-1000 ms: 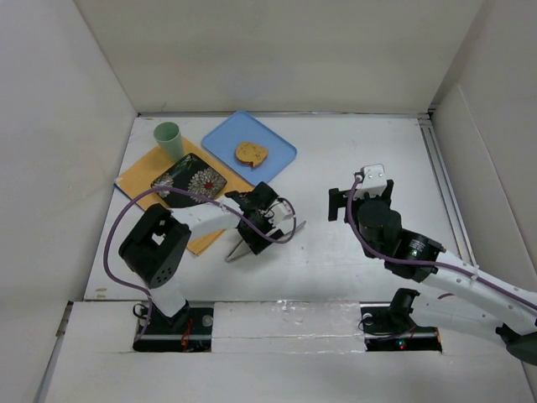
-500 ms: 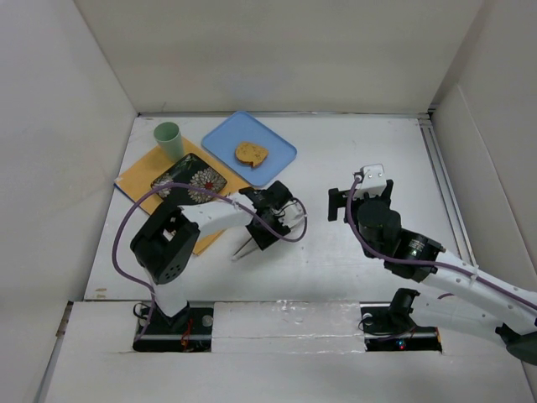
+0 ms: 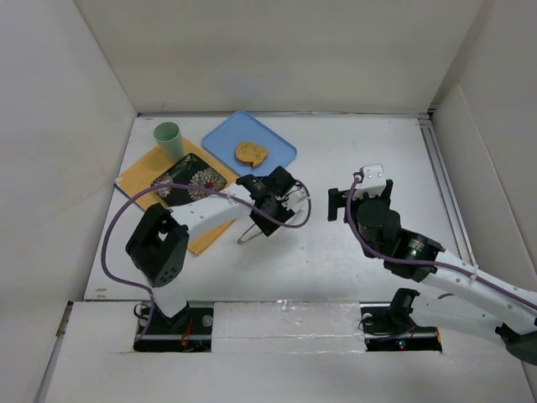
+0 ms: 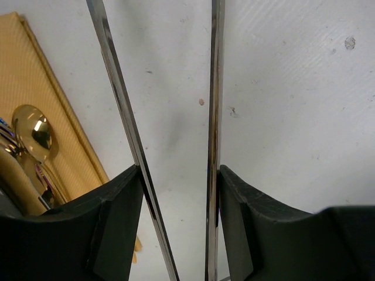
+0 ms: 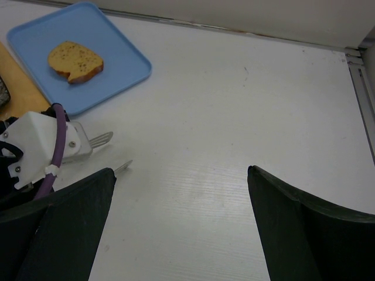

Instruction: Place the bread

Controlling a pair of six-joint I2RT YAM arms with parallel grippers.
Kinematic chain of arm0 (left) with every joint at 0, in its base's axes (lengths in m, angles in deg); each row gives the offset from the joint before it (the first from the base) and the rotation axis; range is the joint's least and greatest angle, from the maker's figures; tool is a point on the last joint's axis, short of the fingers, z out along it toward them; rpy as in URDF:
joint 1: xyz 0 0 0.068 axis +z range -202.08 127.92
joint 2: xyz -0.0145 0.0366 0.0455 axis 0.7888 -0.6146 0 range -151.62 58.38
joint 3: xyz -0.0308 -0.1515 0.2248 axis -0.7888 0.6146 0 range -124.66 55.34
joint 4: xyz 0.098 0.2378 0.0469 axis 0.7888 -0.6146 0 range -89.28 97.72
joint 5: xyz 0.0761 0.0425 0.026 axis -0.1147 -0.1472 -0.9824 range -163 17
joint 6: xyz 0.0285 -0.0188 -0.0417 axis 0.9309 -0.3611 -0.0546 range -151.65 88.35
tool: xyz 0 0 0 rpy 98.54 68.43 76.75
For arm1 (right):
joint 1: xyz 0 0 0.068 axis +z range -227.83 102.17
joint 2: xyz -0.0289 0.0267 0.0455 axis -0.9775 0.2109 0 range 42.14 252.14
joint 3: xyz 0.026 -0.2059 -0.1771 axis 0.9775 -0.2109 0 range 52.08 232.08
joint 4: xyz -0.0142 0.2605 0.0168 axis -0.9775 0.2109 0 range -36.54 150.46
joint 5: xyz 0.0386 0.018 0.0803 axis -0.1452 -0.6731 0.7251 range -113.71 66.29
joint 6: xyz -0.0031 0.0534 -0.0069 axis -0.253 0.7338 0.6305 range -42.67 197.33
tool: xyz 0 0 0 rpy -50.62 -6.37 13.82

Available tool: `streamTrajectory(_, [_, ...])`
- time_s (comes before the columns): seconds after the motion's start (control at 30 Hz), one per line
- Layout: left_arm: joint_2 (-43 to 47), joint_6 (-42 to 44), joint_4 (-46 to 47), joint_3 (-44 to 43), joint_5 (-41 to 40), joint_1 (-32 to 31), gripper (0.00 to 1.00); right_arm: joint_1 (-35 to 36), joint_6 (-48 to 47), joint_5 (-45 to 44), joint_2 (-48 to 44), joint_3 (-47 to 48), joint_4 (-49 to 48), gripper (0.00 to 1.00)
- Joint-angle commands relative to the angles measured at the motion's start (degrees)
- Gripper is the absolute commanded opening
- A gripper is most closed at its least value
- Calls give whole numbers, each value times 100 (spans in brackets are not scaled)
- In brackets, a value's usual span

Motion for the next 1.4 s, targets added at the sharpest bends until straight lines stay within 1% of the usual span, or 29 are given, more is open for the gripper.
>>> streamTrajectory(0.0, [491, -193, -169, -334, -97, 9, 46, -42, -15, -80, 33, 120, -99, 100])
streamTrajectory(0.13, [649, -378, -212, -588, 148, 141, 48, -42, -15, -80, 60, 129, -99, 100])
streamTrajectory(0.27, [702, -571, -370, -983, 150, 193, 48, -42, -15, -80, 86, 138, -100, 100])
streamTrajectory(0.5, [790, -931, -546, -1652, -202, 9, 49, -42, -15, -80, 68, 138, -91, 100])
streamTrajectory(0.6, [773, -984, -538, -1881, -439, 9, 48, -42, -15, -71, 51, 138, -91, 100])
streamTrajectory(0.67, [720, -1204, -520, -2030, -702, 9, 48, -42, -15, -63, 33, 138, -91, 100])
streamTrajectory(0.8, [492, -1327, -406, -2224, -1054, 245, 47, -42, -6, -10, -2, 129, -82, 100])
streamTrajectory(0.87, [360, -1371, -222, -2224, -1387, 246, 46, -42, -6, -1, -28, 103, -108, 100])
streamTrajectory(0.97, [88, -1415, -90, -2285, -1783, 246, 48, -42, -24, 16, -46, 76, -143, 100])
streamTrajectory(1.13, [-500, -1529, 104, -2374, -2792, 299, 48, -42, -41, 8, 42, 94, -161, 100])
streamTrajectory(1.2, [-659, -1503, 209, -2330, -2917, 351, 48, -42, -33, 16, 77, 129, -126, 100])
streamTrajectory(1.37, [-1002, -1389, 586, -2075, -2891, 571, 48, -42, -24, 60, 86, 120, -152, 100])
